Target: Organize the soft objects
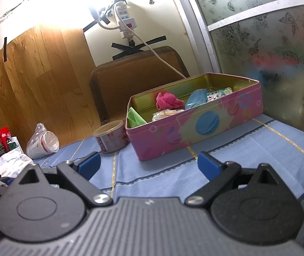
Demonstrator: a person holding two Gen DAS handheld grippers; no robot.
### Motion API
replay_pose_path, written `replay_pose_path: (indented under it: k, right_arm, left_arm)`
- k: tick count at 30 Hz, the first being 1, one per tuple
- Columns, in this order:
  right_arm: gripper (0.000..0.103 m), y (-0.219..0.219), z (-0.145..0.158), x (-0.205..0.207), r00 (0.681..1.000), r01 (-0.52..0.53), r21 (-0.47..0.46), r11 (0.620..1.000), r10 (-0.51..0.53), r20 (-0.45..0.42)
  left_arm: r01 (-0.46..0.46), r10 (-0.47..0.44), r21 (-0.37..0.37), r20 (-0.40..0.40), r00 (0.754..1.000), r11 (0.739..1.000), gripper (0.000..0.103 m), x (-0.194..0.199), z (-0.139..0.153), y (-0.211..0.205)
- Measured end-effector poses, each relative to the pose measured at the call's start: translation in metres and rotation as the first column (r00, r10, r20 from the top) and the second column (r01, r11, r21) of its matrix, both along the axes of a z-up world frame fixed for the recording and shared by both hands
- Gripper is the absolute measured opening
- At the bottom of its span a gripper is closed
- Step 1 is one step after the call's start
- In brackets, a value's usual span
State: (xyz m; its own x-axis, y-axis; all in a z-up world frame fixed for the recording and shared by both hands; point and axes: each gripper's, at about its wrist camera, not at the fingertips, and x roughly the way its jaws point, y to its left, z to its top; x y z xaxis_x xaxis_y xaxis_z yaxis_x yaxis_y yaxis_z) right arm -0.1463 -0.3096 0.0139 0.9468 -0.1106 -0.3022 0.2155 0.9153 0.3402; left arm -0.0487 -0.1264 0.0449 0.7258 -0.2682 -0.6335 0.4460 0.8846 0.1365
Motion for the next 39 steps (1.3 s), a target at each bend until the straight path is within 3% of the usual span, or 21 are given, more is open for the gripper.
replay_pose_path:
  k: [22, 39]
  right_arm:
    - [0.099, -0.001, -0.001, 0.000, 1.000, 0.006, 0.007, 1.000, -0.006, 0.000]
    - [0.099, 0.000, -0.001, -0.001, 1.000, 0.004, 0.008, 1.000, -0.004, -0.001]
  left_arm:
    - [0.031, -0.031, -0.017, 0.008, 0.999, 0.999, 0.103, -0.005, 0.002, -0.001]
    - [-0.036, 0.038, -0.040, 0.064, 0.997, 0.999, 0.103, -0.005, 0.013, 0.005]
